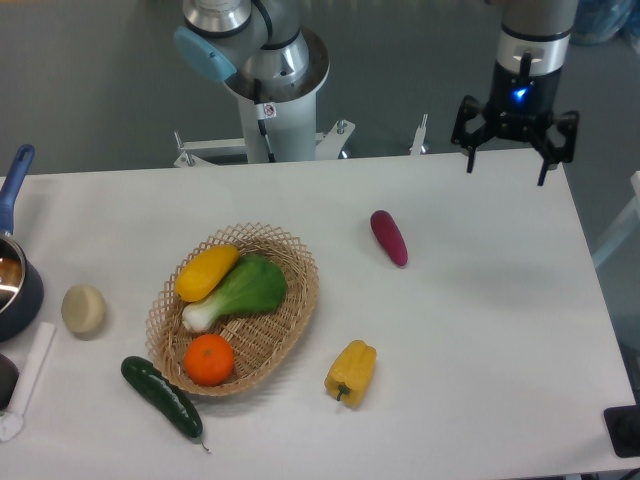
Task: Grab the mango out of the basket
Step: 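Move the open gripper over the basket toward the yellow mango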
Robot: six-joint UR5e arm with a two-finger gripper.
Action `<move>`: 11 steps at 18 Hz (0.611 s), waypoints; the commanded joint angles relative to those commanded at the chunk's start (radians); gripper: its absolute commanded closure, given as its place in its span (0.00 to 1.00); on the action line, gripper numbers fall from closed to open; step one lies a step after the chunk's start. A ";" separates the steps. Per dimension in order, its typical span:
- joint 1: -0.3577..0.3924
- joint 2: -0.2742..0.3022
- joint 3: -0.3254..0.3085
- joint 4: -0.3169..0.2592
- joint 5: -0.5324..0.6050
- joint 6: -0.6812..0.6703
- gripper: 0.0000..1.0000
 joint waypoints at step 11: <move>-0.181 0.032 -0.114 -0.006 0.002 -0.018 0.00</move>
